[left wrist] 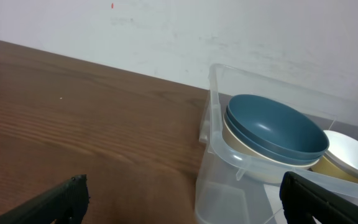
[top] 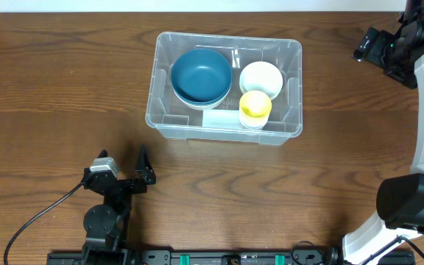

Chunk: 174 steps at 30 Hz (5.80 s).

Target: Pack container

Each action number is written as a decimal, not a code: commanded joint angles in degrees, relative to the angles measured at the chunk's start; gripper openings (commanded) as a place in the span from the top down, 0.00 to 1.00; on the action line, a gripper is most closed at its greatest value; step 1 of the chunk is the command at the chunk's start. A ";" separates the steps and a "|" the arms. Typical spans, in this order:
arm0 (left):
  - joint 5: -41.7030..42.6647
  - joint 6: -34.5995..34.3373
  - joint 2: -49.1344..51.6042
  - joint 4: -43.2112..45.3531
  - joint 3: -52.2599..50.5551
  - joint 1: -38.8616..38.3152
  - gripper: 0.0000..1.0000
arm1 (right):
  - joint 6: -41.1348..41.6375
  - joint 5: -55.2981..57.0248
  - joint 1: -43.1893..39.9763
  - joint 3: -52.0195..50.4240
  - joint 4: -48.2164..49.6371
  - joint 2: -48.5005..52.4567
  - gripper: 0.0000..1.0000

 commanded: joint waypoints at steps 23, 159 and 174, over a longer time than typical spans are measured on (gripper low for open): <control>-0.26 0.94 -0.35 -2.51 -1.05 0.39 0.02 | -0.13 0.42 1.16 0.70 0.02 -1.95 0.01; -0.26 0.94 -0.35 -2.51 -1.05 0.39 0.02 | -25.00 -9.29 14.40 -114.38 70.64 -106.01 0.01; -0.26 0.94 -0.35 -2.51 -1.05 0.39 0.02 | -25.00 -9.31 14.40 -114.38 70.64 -106.01 0.01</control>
